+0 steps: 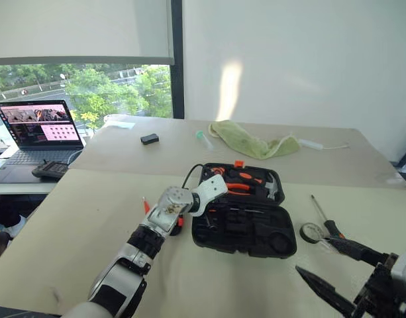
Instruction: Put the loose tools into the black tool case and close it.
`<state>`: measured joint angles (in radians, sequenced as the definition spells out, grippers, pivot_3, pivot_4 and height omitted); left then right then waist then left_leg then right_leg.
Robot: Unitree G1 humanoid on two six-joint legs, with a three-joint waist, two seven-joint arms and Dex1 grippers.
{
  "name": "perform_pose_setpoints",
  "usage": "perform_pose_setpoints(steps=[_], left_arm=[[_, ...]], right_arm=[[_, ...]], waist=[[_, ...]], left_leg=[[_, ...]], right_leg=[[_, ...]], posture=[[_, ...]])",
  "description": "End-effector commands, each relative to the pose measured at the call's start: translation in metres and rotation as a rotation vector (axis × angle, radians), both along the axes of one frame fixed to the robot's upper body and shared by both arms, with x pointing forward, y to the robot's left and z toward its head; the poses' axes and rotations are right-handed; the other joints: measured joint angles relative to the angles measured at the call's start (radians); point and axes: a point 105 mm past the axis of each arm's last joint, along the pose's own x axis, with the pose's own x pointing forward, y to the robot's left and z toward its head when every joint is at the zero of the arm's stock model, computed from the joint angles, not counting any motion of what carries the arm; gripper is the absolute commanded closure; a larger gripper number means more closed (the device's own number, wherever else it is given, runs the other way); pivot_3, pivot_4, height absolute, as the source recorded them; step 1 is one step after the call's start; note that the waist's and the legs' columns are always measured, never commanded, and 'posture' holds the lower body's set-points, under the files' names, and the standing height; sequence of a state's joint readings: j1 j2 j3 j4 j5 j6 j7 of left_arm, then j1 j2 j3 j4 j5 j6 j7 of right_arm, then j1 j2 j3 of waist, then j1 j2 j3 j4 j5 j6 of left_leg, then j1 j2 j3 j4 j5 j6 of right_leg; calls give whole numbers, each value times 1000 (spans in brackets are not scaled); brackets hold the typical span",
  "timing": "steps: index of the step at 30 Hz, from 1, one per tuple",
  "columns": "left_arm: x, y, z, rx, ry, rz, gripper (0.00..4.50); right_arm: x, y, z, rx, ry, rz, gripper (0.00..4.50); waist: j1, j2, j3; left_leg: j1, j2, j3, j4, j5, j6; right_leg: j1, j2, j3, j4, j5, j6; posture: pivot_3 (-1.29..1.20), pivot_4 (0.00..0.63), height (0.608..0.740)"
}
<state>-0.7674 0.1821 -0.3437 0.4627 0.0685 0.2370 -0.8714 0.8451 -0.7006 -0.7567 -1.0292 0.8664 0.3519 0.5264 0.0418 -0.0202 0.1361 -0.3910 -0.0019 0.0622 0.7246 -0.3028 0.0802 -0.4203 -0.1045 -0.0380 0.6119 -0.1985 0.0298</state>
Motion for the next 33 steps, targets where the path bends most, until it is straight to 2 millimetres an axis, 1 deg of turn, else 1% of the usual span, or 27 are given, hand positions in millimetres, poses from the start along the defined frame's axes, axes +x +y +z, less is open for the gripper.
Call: perform_pose_setpoints(steps=[1,2,3,4,5,6,8,9,11,13,15,16,18,20,23,29,31,33], left_arm=[[-13,-3,23,-229,43,-50,4486],[-22,0,36,-293,88,-103,4486],[-28,5,48,-341,105,-138,4239],[-37,13,63,-387,131,-186,3983],[-44,18,72,-413,148,-216,3795],[-50,26,79,-405,146,-242,3469],[-62,33,86,-389,157,-274,2564],[-68,37,90,-384,167,-292,2290],[-82,42,101,-380,179,-342,1554],[-97,41,106,-371,201,-393,848],[-104,37,110,-374,208,-406,59],[-106,35,111,-377,211,-407,59],[-107,36,111,-367,209,-405,59],[-109,35,112,-374,216,-404,59],[-109,34,108,-362,218,-390,59],[-112,36,101,-322,198,-398,59],[-109,38,102,-314,176,-385,59],[-109,37,104,-317,163,-380,59]], right_arm=[[15,-12,11,-13,-12,-142,0],[20,-18,10,-60,21,-183,0],[24,-22,7,-81,74,-194,0],[31,-26,8,-66,119,-176,0],[37,-27,10,-50,150,-158,0],[45,-33,14,-85,152,-181,0],[55,-43,15,-126,188,-223,0],[61,-50,16,-144,209,-249,0],[75,-66,7,-150,332,-300,0],[84,-87,-3,-247,435,-355,0],[91,-97,-5,-223,484,-369,0],[94,-100,-4,-207,493,-371,0],[106,-108,-6,-231,508,-385,0],[115,-113,-8,-231,526,-384,0],[120,-118,-17,-245,582,-374,0],[144,-127,-31,-245,635,-389,0],[159,-131,-42,-267,651,-403,0],[169,-134,-52,-282,675,-407,0]], waist=[[-3,0,0],[-3,0,1],[-5,1,1],[-6,0,2],[-9,-2,3],[-12,-3,4],[-15,-1,3],[-14,0,3],[-10,1,3],[-8,0,3],[-1,-1,3],[0,-1,3],[-2,0,3],[-8,0,4],[-18,1,4],[-28,2,5],[-32,2,5],[-33,3,5]], left_leg=[[0,0,1,-1,0,0],[-1,0,1,-1,0,0],[-1,0,1,0,0,0],[-3,0,1,0,0,0],[-5,0,1,1,1,-1],[-5,1,1,1,2,-2],[-4,1,0,1,2,-3],[-4,0,0,0,2,-3],[-1,-1,0,-2,2,-3],[-2,-1,1,-2,2,-2],[-3,-1,1,-1,2,-1],[-4,-1,1,0,2,-1],[-6,-2,1,2,2,0],[-6,-2,1,2,2,0],[-6,-1,2,2,2,0],[-6,-1,2,2,2,-2],[-6,-1,2,2,2,-2],[-5,-1,3,2,2,-2]], right_leg=[[-1,-3,0,0,0,-1],[-2,-5,0,0,0,0],[-3,-5,0,0,0,0],[-4,-5,0,1,0,0],[-5,-5,-1,1,0,-1],[-5,-4,-1,1,0,-2],[-4,-1,-1,1,-1,-5],[-4,0,-1,0,-1,-5],[-1,2,0,0,-1,-4],[-1,3,1,0,-2,-4],[-1,4,1,-2,-2,-5],[-1,4,0,-2,-2,-5],[-2,5,1,-2,0,0],[-3,6,2,-2,0,0],[-3,7,2,-1,0,0],[-4,8,3,-1,0,0],[-4,8,2,-1,0,0],[-4,9,3,-1,0,0]], posture=[[0,150,740],[0,150,740],[0,150,740],[0,150,740],[0,150,740],[0,150,740],[0,150,740],[0,150,740],[0,150,740],[0,150,740],[0,150,740],[0,150,740],[0,150,740],[0,150,740],[0,150,740],[0,150,740],[0,150,740],[0,150,740]])
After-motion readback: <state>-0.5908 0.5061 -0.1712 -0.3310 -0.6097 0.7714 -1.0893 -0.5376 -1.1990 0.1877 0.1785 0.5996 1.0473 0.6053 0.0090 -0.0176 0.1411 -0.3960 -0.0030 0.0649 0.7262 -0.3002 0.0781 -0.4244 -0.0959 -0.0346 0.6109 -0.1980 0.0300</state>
